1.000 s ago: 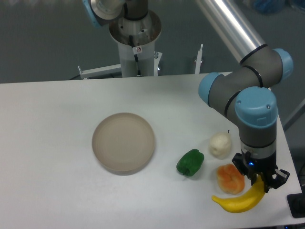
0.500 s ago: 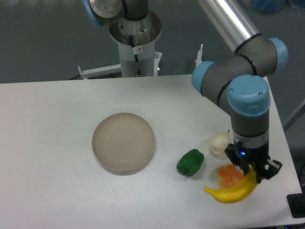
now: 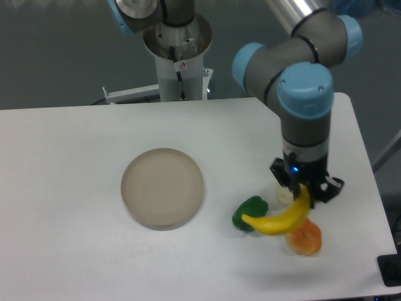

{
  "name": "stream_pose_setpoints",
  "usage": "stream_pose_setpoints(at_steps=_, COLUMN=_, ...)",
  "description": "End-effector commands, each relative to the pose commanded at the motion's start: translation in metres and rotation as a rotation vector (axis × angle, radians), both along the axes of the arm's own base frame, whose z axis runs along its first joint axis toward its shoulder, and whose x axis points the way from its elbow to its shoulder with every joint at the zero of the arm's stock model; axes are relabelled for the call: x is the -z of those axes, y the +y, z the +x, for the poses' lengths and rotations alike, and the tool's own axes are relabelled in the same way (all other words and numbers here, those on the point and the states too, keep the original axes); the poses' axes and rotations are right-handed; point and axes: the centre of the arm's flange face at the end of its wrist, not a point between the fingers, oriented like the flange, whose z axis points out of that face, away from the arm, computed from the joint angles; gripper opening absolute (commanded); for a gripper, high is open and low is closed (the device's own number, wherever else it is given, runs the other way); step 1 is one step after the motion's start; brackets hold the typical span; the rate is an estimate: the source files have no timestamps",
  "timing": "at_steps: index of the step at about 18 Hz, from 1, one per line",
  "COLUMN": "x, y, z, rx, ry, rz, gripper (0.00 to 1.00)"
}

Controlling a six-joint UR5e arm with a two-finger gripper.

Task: Place bananas on a plate
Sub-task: 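Lift the banana and carry it over the beige plate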

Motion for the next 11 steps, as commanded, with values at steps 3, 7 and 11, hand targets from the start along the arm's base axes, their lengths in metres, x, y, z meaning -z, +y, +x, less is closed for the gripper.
stream_pose_setpoints(at_steps=3, x=0.002, y=-0.019, z=0.034, rx=-0.053, ry=-0.038, rz=0.007, gripper=0.34)
stream_pose_setpoints(at_steps=7, x=0.026, y=-0.038, z=0.082, rx=-0.168, ry=-0.127, rz=0.011, gripper=0.34)
stream_pose_setpoints(at_steps=11, x=0.060, y=-0.030, z=0.132, rx=-0.266, ry=-0.183, rz=-0.023, gripper=0.34)
